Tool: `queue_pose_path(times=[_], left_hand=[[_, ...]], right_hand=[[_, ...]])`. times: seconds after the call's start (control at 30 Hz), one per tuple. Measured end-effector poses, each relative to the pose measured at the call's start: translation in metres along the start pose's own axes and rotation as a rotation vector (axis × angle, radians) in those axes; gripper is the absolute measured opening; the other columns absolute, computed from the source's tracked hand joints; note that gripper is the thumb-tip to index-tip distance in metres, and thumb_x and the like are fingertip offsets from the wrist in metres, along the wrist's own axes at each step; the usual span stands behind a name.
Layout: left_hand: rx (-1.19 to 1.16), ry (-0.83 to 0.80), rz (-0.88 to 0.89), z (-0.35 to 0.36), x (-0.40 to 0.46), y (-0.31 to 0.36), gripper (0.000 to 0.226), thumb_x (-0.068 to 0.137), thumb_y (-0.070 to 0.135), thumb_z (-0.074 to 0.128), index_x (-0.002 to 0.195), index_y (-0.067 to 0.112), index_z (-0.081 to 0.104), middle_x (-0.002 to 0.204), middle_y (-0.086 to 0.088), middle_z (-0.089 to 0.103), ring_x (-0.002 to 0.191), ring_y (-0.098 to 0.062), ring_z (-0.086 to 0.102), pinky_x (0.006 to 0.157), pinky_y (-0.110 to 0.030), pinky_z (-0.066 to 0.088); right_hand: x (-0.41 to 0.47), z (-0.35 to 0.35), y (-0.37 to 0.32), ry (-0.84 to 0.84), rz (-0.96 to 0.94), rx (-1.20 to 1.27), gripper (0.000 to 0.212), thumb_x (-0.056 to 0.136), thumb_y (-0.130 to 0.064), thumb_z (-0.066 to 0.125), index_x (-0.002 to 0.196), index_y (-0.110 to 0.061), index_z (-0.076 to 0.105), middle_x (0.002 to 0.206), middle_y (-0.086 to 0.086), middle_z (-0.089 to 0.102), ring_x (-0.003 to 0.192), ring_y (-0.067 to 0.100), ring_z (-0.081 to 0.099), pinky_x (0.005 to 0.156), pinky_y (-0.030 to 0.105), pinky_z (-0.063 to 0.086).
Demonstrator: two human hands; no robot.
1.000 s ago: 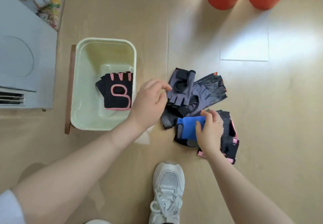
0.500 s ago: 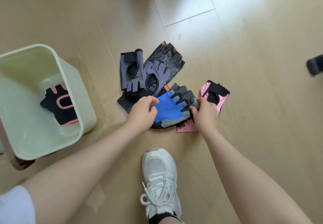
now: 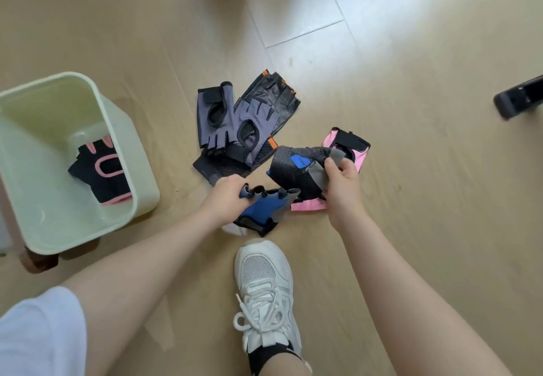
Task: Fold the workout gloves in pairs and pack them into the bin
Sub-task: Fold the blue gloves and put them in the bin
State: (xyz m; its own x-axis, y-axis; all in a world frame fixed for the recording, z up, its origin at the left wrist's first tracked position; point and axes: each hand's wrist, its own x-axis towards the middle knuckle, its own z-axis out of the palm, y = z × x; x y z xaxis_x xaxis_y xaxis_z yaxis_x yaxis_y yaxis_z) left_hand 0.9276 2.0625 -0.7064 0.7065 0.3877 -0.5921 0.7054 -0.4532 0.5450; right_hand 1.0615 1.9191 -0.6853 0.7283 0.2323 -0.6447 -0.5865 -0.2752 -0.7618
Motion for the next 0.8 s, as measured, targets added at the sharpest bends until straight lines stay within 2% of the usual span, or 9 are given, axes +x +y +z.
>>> queue_pose_path(times=[0.03,0.13,0.23,0.4,0.47,0.57,0.63,0.73,0.8], left_hand=[[-0.104,0.022,-0.005,-0.001,-0.005,0.001,0.015,0.081,0.021,0.061,0.072,0.009,0.059,0.078,-0.011,0.061,0.081,-0.028,0.056,0.072,-0.038,0.043],[-0.355,0.048,-0.005,-0.010,-0.017,0.008,0.016,0.079,0.026,0.054,0.069,0.014,0.051,0.063,0.001,0.049,0.066,-0.017,0.047,0.065,-0.039,0.044],[-0.449,0.073,0.011,-0.026,-0.026,0.015,0.026,0.076,0.033,0.049,0.080,0.008,0.054,0.070,-0.004,0.052,0.068,-0.015,0.046,0.067,-0.037,0.043],[-0.503,0.050,0.034,-0.060,-0.035,0.031,0.014,0.087,0.025,0.051,0.090,0.018,0.063,0.089,-0.009,0.068,0.080,-0.027,0.062,0.078,-0.046,0.052],[-0.555,0.046,0.028,-0.070,-0.039,0.037,0.014,0.089,0.021,0.052,0.093,0.019,0.065,0.094,-0.008,0.071,0.082,-0.023,0.064,0.077,-0.040,0.052],[-0.683,0.047,-0.049,-0.076,-0.044,0.035,0.013,0.088,0.022,0.056,0.097,0.015,0.062,0.084,-0.004,0.069,0.075,-0.016,0.064,0.073,-0.034,0.051],[-0.775,0.053,-0.144,-0.075,-0.046,0.026,0.013,0.086,0.024,0.059,0.096,0.016,0.059,0.080,0.000,0.067,0.068,-0.009,0.064,0.076,-0.031,0.051],[-1.091,0.023,-0.269,-0.067,-0.051,0.018,0.011,0.086,0.018,0.058,0.097,0.017,0.059,0.080,0.002,0.069,0.062,-0.003,0.067,0.075,-0.025,0.056],[-1.190,0.077,-0.284,-0.061,-0.053,0.019,0.011,0.086,0.012,0.056,0.092,0.021,0.060,0.080,0.006,0.071,0.067,-0.005,0.067,0.068,-0.020,0.055]], right_hand=[[0.002,-0.002,0.003,0.041,0.048,-0.047,0.007,0.094,-0.020,0.047,0.092,-0.025,0.052,0.087,-0.004,0.059,0.075,0.007,0.057,0.068,0.023,0.046],[0.002,-0.006,0.013,0.120,0.067,-0.354,0.045,0.089,-0.021,0.051,0.132,-0.014,0.037,0.132,0.009,0.047,0.115,0.022,0.050,0.101,0.037,0.041],[-0.011,-0.001,0.009,0.067,-0.206,-0.465,0.050,0.087,-0.020,0.054,0.134,-0.018,0.037,0.144,0.006,0.034,0.132,0.019,0.033,0.110,0.034,0.029],[-0.034,0.017,-0.013,-0.542,-0.083,-0.260,0.025,0.079,-0.035,0.057,0.100,-0.024,0.064,0.090,-0.009,0.067,0.085,0.013,0.058,0.082,0.034,0.046],[-0.036,0.026,-0.018,-0.532,-0.106,-0.295,0.018,0.082,-0.022,0.063,0.100,-0.024,0.065,0.090,-0.004,0.070,0.083,0.016,0.065,0.078,0.038,0.049],[-0.033,0.037,-0.020,-0.422,-0.059,-0.216,0.015,0.085,-0.022,0.063,0.098,-0.017,0.065,0.102,0.020,0.070,0.098,0.045,0.062,0.084,0.061,0.047],[-0.028,0.040,-0.019,-0.358,0.031,-0.072,0.009,0.088,-0.023,0.059,0.090,-0.014,0.061,0.092,0.019,0.068,0.087,0.041,0.064,0.081,0.052,0.049],[-0.026,0.046,-0.014,-0.315,0.137,0.051,0.010,0.092,-0.017,0.054,0.082,-0.017,0.051,0.067,0.000,0.063,0.060,0.012,0.063,0.058,0.024,0.055],[-0.031,0.051,-0.007,-0.369,0.183,-0.003,0.006,0.092,-0.016,0.053,0.087,-0.017,0.052,0.074,-0.002,0.064,0.064,0.009,0.063,0.054,0.020,0.056]])
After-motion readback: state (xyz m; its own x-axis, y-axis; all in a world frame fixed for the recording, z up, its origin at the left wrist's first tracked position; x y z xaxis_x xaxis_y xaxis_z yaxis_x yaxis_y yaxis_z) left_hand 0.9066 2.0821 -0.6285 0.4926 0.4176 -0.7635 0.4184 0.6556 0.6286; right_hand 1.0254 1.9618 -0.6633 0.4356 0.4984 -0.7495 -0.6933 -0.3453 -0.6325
